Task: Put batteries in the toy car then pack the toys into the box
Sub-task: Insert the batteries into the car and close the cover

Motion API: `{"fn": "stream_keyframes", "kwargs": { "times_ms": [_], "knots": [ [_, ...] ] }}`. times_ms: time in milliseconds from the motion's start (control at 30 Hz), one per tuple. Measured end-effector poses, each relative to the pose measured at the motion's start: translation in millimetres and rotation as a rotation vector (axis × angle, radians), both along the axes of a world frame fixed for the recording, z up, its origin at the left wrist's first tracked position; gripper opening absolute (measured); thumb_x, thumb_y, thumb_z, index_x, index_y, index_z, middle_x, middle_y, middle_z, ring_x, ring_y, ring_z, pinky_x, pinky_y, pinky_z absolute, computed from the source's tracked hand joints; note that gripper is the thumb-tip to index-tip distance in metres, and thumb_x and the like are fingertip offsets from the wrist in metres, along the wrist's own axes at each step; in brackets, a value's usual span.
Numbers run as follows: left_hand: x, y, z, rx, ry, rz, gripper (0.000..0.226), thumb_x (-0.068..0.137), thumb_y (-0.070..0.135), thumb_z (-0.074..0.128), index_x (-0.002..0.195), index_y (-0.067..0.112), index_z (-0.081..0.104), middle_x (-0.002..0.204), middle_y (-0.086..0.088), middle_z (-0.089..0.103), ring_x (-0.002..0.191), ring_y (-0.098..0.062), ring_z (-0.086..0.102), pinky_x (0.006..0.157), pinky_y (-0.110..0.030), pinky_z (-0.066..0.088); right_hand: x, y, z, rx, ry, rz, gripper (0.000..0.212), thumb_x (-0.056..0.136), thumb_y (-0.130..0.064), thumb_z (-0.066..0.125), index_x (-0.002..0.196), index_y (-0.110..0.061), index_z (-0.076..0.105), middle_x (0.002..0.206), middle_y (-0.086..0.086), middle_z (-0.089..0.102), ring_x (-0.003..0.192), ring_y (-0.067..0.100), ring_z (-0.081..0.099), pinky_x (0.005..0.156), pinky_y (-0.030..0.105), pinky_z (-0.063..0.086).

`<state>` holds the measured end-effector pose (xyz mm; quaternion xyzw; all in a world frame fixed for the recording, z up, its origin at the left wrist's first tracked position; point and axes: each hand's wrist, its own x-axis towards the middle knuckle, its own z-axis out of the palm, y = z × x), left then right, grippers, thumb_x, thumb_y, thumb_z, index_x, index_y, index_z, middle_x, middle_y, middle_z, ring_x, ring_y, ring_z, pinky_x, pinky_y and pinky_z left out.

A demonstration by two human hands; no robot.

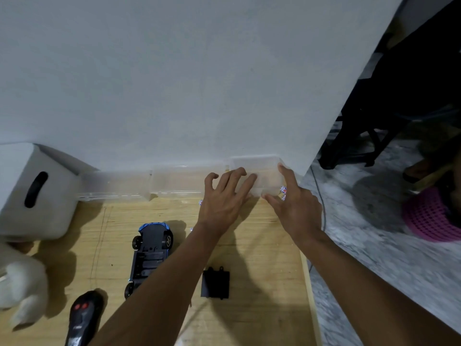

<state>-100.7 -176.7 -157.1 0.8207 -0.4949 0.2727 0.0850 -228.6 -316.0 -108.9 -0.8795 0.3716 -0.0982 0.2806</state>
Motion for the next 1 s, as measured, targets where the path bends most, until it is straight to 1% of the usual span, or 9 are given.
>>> {"fn": "stream_keyframes", "kwargs": {
  "times_ms": [67,167,267,367,433,533,600,833,1000],
  "knots": [
    [-3.9,-1.1,-0.8,-0.016,0.062,0.013,0.038,0.101,0.034,0.062,0.137,0.021,0.057,0.133,-0.004,0.058,0.117,-0.023,0.055,0.098,-0.048,0.041,0.2,-1.7,0.9,0.051,-0.008,-0.004,0.077,0.086,-0.05,0.071,0.15,-0.044,0.028,0.087,-0.003,0.063,0.095,0.028,0.067,0.078,0.036,0.047],
    [-9.3,-3.1,-0.7,-0.045,0.165,0.046,0.041,0.1,0.034,0.064,0.138,0.02,0.057,0.134,-0.004,0.057,0.123,-0.023,0.051,0.103,-0.049,0.039,1.6,-2.8,-0.7,0.115,-0.026,-0.02,0.085,0.085,-0.051,0.072,0.151,-0.048,0.019,0.082,-0.006,0.058,0.089,0.028,0.067,0.078,0.038,0.051],
    [-11.9,-6.0,3.6,-0.062,0.237,0.061,0.049,0.097,0.035,0.066,0.142,0.018,0.056,0.135,-0.005,0.056,0.126,-0.024,0.05,0.105,-0.047,0.039,2.1,-5.0,-1.8,0.12,-0.013,-0.017,0.091,0.085,-0.055,0.07,0.153,-0.054,0.01,0.091,0.003,0.066,0.094,0.029,0.065,0.082,0.039,0.051],
    [-10.7,-6.6,6.1,-0.078,0.337,0.057,0.051,0.097,0.042,0.062,0.143,0.021,0.054,0.142,-0.008,0.052,0.134,-0.026,0.045,0.108,-0.045,0.038,1.2,-6.1,-1.5,0.111,0.005,-0.004,0.087,0.087,-0.055,0.069,0.154,-0.054,0.012,0.11,0.005,0.069,0.103,0.029,0.064,0.087,0.038,0.049],
    [-8.1,-6.1,6.0,-0.07,0.371,0.067,0.051,0.099,0.047,0.056,0.144,0.024,0.052,0.15,-0.01,0.046,0.142,-0.027,0.04,0.111,-0.045,0.036,0.7,-4.6,-1.7,0.09,0.003,-0.006,0.087,0.087,-0.056,0.068,0.154,-0.054,0.012,0.112,0.006,0.07,0.104,0.03,0.064,0.088,0.039,0.049],
    [-7.5,-6.3,2.5,-0.064,0.342,0.09,0.061,0.101,0.055,0.044,0.148,0.016,0.049,0.155,-0.008,0.044,0.144,-0.026,0.041,0.111,-0.044,0.038,0.8,-1.9,-2.0,0.083,-0.004,-0.019,0.088,0.087,-0.056,0.069,0.154,-0.054,0.012,0.109,0.007,0.07,0.103,0.031,0.065,0.087,0.039,0.049],
    [-7.9,-6.7,0.3,-0.053,0.298,0.103,0.068,0.102,0.055,0.039,0.151,0.009,0.046,0.156,-0.009,0.045,0.145,-0.026,0.041,0.112,-0.045,0.038,1.6,-1.5,-1.4,0.075,0.0,-0.02,0.087,0.088,-0.055,0.068,0.154,-0.054,0.012,0.109,0.006,0.07,0.103,0.03,0.065,0.088,0.039,0.049],
    [0.6,-4.2,0.2,0.058,0.127,0.077,0.07,0.104,0.054,0.038,0.15,0.002,0.047,0.153,-0.015,0.048,0.143,-0.031,0.044,0.111,-0.047,0.041,1.8,-0.1,-1.6,0.044,0.025,-0.014,0.086,0.09,-0.054,0.065,0.155,-0.051,0.01,0.112,0.001,0.07,0.103,0.025,0.065,0.088,0.037,0.047],
    [4.3,-2.9,0.1,0.117,0.044,0.068,0.069,0.104,0.051,0.047,0.15,-0.002,0.045,0.153,-0.019,0.048,0.141,-0.035,0.046,0.111,-0.047,0.042,2.4,1.2,-3.7,0.017,0.027,-0.018,0.085,0.091,-0.054,0.063,0.156,-0.049,0.008,0.111,0.001,0.07,0.102,0.025,0.066,0.087,0.038,0.049]
  ]
}}
